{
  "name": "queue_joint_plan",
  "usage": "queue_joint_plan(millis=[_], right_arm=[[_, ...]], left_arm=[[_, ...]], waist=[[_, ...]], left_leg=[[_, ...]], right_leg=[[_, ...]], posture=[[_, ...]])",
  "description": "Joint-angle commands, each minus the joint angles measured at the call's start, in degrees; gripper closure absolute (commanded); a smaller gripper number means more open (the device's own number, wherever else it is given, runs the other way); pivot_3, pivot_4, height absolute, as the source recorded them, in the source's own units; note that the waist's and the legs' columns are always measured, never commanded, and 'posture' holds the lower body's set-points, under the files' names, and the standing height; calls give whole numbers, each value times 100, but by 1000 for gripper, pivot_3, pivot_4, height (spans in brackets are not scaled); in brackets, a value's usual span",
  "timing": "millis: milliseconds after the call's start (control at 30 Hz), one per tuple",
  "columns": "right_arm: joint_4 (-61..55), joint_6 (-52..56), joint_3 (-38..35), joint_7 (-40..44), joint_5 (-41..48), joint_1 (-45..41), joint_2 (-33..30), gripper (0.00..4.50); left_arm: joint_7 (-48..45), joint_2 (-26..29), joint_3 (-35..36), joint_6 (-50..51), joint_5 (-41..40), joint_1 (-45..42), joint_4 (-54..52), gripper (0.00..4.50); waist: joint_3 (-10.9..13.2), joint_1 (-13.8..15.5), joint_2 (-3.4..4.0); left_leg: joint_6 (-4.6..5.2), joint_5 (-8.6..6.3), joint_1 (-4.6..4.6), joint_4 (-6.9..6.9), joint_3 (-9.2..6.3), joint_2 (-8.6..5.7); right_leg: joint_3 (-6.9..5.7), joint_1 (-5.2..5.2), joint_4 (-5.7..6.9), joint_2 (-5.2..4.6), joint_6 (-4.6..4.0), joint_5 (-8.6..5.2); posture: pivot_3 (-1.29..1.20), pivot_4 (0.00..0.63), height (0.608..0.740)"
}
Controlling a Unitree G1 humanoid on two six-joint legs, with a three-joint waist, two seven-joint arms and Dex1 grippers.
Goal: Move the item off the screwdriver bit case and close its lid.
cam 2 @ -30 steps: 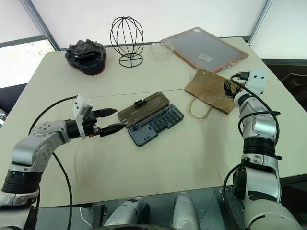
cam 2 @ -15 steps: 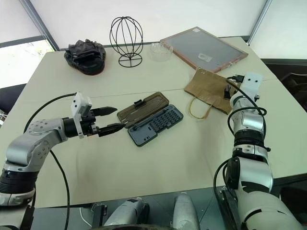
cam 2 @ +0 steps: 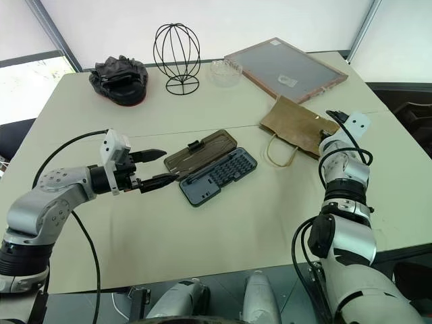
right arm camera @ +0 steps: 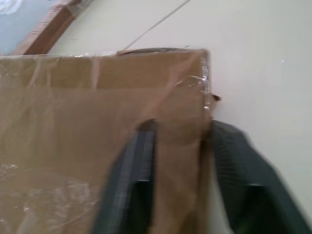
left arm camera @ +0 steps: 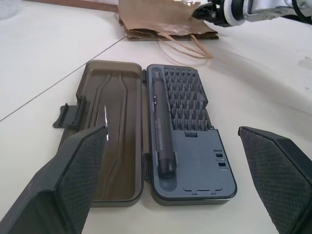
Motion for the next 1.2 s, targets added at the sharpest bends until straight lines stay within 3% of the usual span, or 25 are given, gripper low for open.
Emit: queue_joint_plan(millis=[33, 167, 233, 367, 500, 600, 767, 933, 1200], right_arm=[[-255, 99, -119, -44, 169, -74, -1, 4445], [-1155, 42, 548, 456, -208, 257, -106, 4445], [-1960, 162, 769, 637, -257, 566, -115, 3960], [-3173, 653, 780, 629, -161, 1071, -86, 2114], [-3642, 796, 636, 544, -206, 1306, -128, 134], [-3909, 831, 638, 641, -373, 1531, -391, 53], [-5004, 681, 1838, 1883, -973, 2562, -1260, 53], [-5466, 686, 2070, 2299, -1166, 3248, -1413, 53], [-4913, 409, 2612, 2460, -1691, 3122, -1208, 53]], left_arm=[[-3, 42, 97, -73, -22, -90, -93, 0], [-11, 50, 99, -85, -18, -49, -90, 0], [-17, 53, 101, -88, -18, -30, -76, 0], [-49, 35, 47, -112, 3, -44, -15, 0], [-98, 15, -12, -154, 39, -127, 93, 0], [-178, 15, -76, -202, 76, -212, 205, 0], [-284, 41, -83, -242, 121, -249, 305, 0], [-408, 100, -124, -263, 181, -239, 341, 0], [-587, 272, -74, -60, 62, -462, 271, 0]], waist=[[0, -36, 0], [1, -79, 1], [1, -82, 2], [1, -58, 2], [1, -47, 2], [1, -32, 2], [1, -29, 3], [1, -49, 3], [1, 57, 2]], left_leg=[[0, 0, 0, -1, 0, 0], [0, 0, 1, -8, -2, 2], [0, 0, 1, -9, -1, 2], [0, 0, 0, -6, -3, 2], [0, 0, 1, -4, -5, 1], [0, 0, 0, -5, -5, 1], [0, 0, 1, -6, -2, -1], [0, 0, 3, -6, 5, 4], [0, 0, 3, 0, 10, 2]], right_leg=[[0, 0, 0, 0, 0, 0], [0, -3, 1, 0, 0, 0], [1, -5, 3, 0, 0, 0], [1, -6, 4, 1, 0, 0], [0, -3, 4, 2, 0, 0], [0, -3, 3, 2, 0, 0], [0, -5, 3, 1, 0, 0], [3, -4, 3, 1, 0, 0], [4, -2, 0, 1, 0, 0]], posture=[[0, 150, 740], [0, 150, 740], [0, 150, 740], [0, 150, 740], [0, 150, 740], [0, 150, 740], [0, 150, 740], [0, 150, 740], [0, 150, 740]])
